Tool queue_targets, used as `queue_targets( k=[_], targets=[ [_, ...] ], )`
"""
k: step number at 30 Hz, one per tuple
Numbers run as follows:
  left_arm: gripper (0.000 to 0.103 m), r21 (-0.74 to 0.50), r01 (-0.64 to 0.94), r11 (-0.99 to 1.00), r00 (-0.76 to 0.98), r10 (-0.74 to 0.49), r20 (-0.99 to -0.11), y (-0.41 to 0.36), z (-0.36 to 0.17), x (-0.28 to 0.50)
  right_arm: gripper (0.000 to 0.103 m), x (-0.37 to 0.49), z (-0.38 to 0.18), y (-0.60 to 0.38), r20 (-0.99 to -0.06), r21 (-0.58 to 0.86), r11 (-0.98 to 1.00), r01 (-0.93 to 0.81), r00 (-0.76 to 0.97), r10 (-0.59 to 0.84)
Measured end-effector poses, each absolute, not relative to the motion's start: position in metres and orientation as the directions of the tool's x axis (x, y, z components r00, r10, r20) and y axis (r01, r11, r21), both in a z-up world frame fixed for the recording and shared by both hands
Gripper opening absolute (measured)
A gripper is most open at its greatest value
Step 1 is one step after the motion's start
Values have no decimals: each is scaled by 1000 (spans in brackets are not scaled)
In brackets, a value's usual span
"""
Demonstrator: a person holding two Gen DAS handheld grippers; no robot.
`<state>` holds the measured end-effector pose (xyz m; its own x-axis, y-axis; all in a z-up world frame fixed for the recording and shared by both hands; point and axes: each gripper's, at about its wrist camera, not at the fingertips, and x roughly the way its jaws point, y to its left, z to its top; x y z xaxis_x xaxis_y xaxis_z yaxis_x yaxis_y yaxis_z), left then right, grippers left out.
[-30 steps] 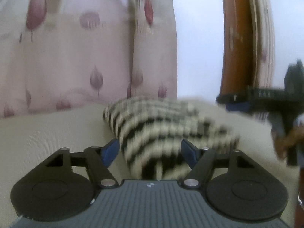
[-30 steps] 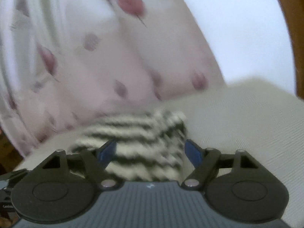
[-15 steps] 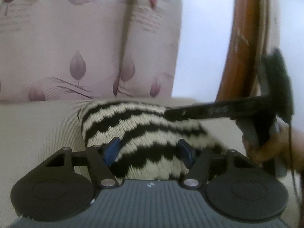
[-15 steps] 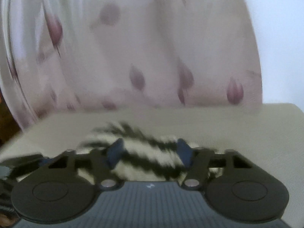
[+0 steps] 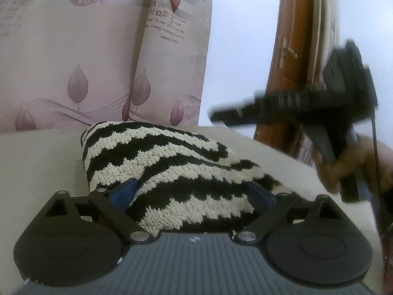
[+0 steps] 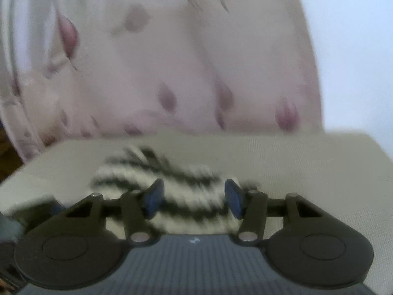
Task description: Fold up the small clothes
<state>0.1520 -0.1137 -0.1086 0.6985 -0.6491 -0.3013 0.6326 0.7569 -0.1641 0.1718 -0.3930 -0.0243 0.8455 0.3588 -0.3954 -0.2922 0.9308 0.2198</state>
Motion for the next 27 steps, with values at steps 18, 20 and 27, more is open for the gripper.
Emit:
queue_targets(
  k=[18, 20, 27],
  targets=[
    [99, -271, 659, 702, 658, -712, -244, -97, -109, 158, 54, 259, -56, -344, -526, 368, 829, -421, 641, 558],
    [99, -277, 656, 702, 660, -712, -239, -97, -110, 157, 55, 253, -47, -357, -479, 401, 820, -408, 669, 568],
    [101, -266, 659, 704, 660, -710, -246, -100, -110, 156, 54, 241, -67, -359, -558, 196, 906, -374, 717, 417]
  ],
)
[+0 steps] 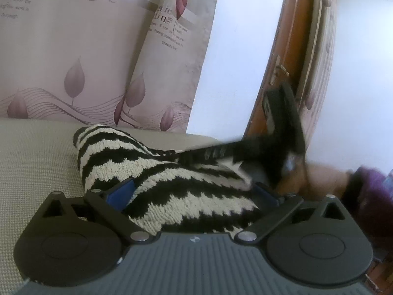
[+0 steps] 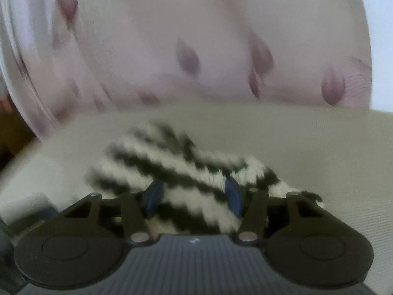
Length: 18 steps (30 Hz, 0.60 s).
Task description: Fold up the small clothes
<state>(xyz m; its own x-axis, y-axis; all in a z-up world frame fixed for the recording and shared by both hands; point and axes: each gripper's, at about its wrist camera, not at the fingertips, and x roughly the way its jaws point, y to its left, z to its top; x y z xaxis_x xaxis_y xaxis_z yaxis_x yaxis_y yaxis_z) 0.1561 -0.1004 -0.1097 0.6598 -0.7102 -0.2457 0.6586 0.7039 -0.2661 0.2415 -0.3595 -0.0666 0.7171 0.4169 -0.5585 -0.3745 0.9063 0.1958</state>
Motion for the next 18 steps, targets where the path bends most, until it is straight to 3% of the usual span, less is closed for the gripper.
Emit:
queue_targets(
  k=[3, 13, 18],
  targets=[
    [102, -250, 652, 716, 669, -699, -253, -103, -109, 154, 54, 241, -73, -366, -514, 250, 897, -365, 735, 442],
    [103, -206, 633, 746, 694, -665, -276, -109, -107, 152, 58, 179, -51, -379, -389, 242, 915, -322, 832, 396],
    [103, -185, 625, 759, 705, -649, -285, -111, -107, 151, 59, 140, -69, -384, -448, 169, 950, -262, 838, 311]
  ],
)
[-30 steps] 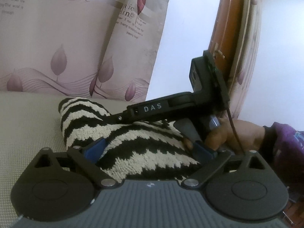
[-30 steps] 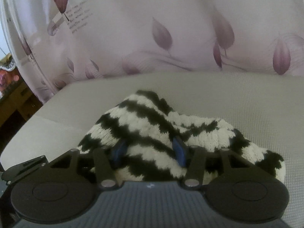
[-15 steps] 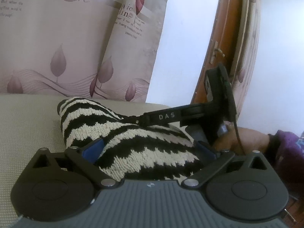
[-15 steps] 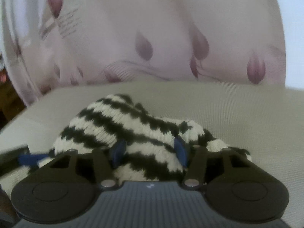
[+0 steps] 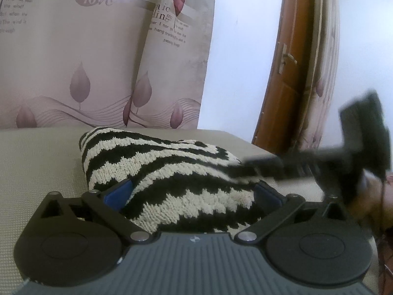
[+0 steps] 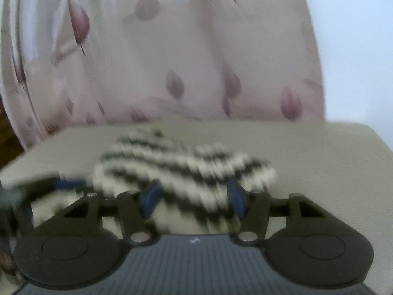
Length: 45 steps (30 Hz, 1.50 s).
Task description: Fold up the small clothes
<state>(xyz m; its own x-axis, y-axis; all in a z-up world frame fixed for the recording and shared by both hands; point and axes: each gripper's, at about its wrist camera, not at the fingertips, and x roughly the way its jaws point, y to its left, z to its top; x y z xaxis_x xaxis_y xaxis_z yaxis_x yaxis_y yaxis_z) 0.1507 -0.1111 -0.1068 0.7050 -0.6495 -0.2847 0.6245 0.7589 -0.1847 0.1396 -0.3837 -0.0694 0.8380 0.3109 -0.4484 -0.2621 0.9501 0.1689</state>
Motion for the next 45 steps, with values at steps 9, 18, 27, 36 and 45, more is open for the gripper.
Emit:
queue_targets(
  k=[9, 18, 27, 36, 45],
  targets=[
    [103, -122, 609, 783, 727, -613, -308, -119, -106, 147, 89, 124, -104, -400, -516, 213, 966, -144, 823, 237],
    [103, -83, 596, 799, 743, -587, -321, -123, -106, 144, 95, 123, -107, -403, -519, 228, 966, -122, 825, 226],
    [103, -63, 590, 805, 749, -575, -328, -126, -106, 143, 98, 125, -109, -408, -523, 263, 957, -119, 816, 246],
    [103, -100, 594, 798, 747, -594, -298, -116, -104, 142, 100, 126, -110, -410, -528, 289, 950, -122, 807, 264],
    [103, -444, 496, 746, 689, -649, -322, -53, -83, 187, 101, 131, -110, -429, -512, 419, 892, -172, 766, 388]
  ],
)
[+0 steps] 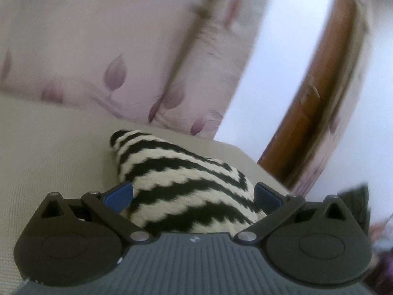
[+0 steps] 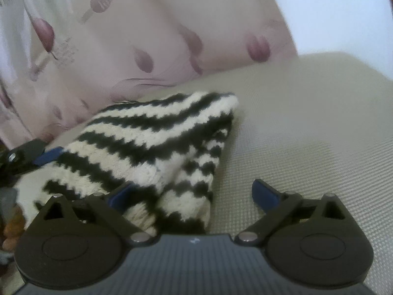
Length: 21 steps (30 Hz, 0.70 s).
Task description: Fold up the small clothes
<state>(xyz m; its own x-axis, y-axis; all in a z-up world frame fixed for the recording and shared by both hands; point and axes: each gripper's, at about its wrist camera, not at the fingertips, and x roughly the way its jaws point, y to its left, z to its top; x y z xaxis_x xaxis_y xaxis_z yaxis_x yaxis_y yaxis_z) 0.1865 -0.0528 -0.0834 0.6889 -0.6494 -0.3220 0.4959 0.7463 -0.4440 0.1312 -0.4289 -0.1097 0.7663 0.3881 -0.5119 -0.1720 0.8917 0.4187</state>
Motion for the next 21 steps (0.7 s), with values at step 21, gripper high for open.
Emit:
queue_targets(
  k=[21],
  targets=[
    [100, -682, 537, 496, 289, -868, -403, -63, -128, 287, 77, 204, -114, -434, -426, 641, 680, -356, 572, 701]
  ],
)
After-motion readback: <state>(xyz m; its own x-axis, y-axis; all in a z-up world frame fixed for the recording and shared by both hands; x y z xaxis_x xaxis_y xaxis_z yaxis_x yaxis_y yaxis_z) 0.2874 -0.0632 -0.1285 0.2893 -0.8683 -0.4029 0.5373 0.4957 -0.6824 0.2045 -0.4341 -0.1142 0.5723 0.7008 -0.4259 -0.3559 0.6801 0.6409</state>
